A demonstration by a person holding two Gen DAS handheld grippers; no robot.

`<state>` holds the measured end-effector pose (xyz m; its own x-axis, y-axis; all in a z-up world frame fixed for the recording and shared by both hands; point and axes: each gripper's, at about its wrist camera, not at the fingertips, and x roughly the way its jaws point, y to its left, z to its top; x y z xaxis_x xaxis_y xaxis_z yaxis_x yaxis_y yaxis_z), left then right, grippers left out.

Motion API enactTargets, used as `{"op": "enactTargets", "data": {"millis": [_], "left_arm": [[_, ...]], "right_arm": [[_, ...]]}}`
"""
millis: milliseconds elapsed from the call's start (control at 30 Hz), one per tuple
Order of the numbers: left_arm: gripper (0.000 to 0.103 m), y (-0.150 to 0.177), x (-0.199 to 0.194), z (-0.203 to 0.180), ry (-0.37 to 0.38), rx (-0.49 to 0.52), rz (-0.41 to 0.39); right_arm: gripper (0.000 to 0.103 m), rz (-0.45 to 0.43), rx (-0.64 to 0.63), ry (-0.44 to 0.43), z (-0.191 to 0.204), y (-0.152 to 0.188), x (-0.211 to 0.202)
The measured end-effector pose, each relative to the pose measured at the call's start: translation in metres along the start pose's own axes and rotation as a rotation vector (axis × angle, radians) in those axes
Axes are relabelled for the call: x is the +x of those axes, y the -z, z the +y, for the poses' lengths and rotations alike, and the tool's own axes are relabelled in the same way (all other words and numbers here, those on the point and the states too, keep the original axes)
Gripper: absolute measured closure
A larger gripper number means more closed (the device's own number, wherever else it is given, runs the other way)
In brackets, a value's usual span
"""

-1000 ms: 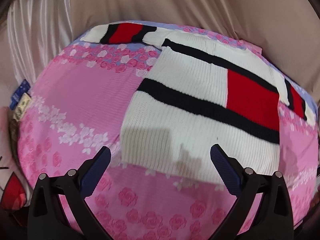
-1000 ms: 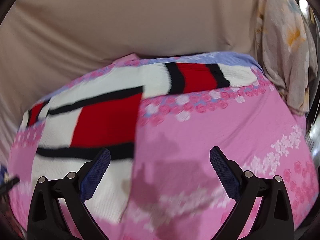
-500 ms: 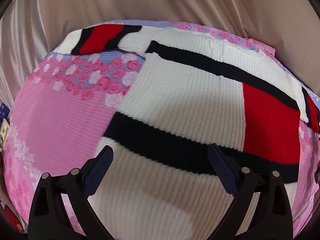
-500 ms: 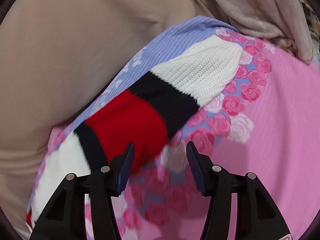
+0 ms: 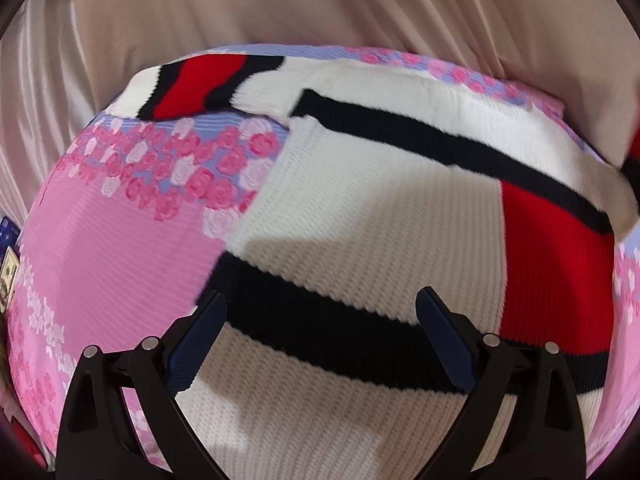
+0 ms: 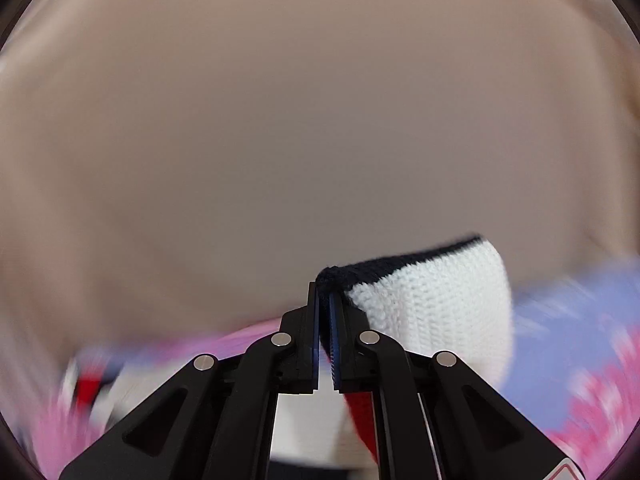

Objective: Fold small clothes
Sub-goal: 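Fold the held sleeve across the sweater body with the right tool and release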

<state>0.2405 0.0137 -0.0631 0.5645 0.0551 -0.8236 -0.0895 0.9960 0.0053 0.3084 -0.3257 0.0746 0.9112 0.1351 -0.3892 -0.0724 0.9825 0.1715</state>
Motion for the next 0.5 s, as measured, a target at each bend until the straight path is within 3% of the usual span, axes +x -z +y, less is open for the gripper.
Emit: {"op": "enactTargets", "data": {"millis": [67,100,167,267,367,500], "left_arm": [[0.01,-0.006,0.001,0.008,-0.001,-0.028,-0.002],[0.01,-0.009,0.002,0.011,0.005,-0.034,0.001],[0.01,-0.019,0.007,0.019,0.024,-0.05,0.01],[0.009,-0.036,0.018,0.025,0.082,-0.066,0.015],[0.009,-0.062,0.039,0.022,0.201,-0.116,0.035],[0.009,-0.082,0.046,-0.015,0.196,-0.01,-0.011]], "right_arm": [[0.091,0.101,-0.105,-0.114,0.064,0.028,0.024],[0.082,0.166,-0.16,-0.158,0.094,0.056,0.039],[0.079,0.272,-0.192,-0.128,0.116,0.104,0.057],[0.079,0.357,-0.091,-0.105,0.102,0.145,0.05],[0.072,0.4,0.091,-0.037,0.064,0.165,0.023],[0.07,0.404,0.255,0.038,0.021,0.164,0.01]]}}
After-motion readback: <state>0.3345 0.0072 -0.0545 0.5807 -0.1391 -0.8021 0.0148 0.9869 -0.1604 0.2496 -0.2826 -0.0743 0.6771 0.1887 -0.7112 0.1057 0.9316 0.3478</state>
